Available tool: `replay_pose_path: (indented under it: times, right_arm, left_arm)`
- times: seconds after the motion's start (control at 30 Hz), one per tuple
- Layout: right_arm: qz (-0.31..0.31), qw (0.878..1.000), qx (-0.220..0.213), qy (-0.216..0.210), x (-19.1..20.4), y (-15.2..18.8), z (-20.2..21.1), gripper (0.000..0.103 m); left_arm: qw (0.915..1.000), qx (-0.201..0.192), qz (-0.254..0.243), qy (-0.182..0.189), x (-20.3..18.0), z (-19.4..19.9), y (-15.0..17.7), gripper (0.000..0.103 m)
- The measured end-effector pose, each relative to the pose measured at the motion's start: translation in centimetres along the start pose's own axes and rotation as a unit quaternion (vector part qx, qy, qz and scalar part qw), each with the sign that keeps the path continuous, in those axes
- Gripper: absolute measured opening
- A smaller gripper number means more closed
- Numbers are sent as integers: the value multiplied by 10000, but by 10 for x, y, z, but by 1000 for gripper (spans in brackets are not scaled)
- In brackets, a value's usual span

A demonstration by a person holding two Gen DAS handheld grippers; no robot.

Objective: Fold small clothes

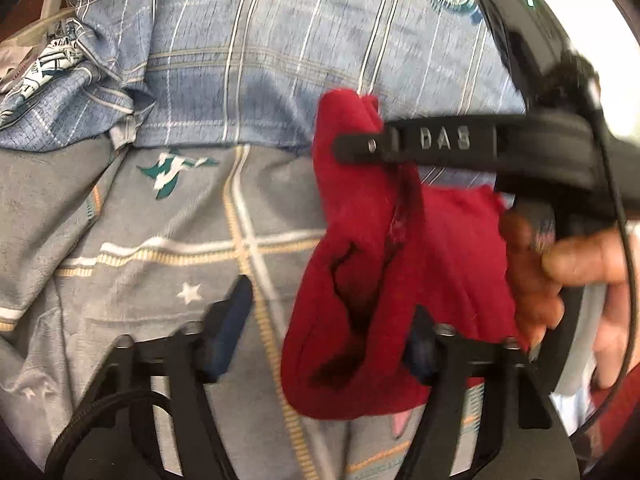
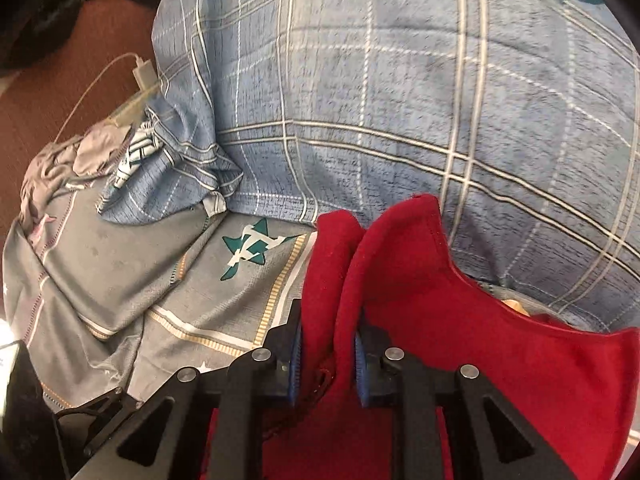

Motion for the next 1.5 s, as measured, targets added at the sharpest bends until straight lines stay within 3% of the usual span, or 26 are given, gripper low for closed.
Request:
replay_pose_path:
  times: [0.03,0.13,0.4,0.7,0.93,1.17,1.2,1.3,1.43,1.47,1.5]
  right_arm:
    - [-49,10000,-25,-2,-3,0,3,20]
    - [-196,9997,-117,-24,-12,-2,20,19]
    - [-204,9988,-430,114,-45,-8,75,19]
    - [-394,9947,-593,737,-108,-4,126,19]
    - [-545,9899,-488,1212,-175,20,148,19]
    - [-911,9845,-87,1498,-227,69,121,19]
    - [-1063,9830,2,1500,-237,80,116,19]
    - [-1429,9807,-84,1332,-248,91,118,22]
    - [-1672,9770,-283,1293,-248,88,139,29]
    - [-1776,9767,-333,1154,-244,88,146,35]
    - [-1859,9768,-377,998,-239,89,152,48]
  left_arm:
    - [10000,12,-7,84,-5,1,-2,39]
    - [9995,-131,-225,182,-27,9,-6,27]
    - [9955,-194,-699,603,-98,23,-21,26]
    - [9883,-64,-1134,1022,-194,16,-24,24]
    - [9821,271,-1443,1181,-256,-22,9,24]
    - [9800,816,-1347,1218,-274,-64,52,24]
    - [9789,838,-1371,1261,-275,-65,55,25]
    - [9713,898,-1547,1568,-280,-51,54,41]
    - [9661,891,-1638,1785,-268,-16,41,43]
    - [9662,792,-1712,1758,-263,-8,38,50]
    - [9674,641,-1807,1652,-256,1,33,56]
Point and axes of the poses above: each gripper's, at about its wrist camera, not at the fingertips, and z roughly against the way its jaws point, x to its left, y to its underside, the point moved 7 cm from there along -z, roughly the way its jaws point, and after that the axes turned 12 degrees about -x, right-handed, at the moved point
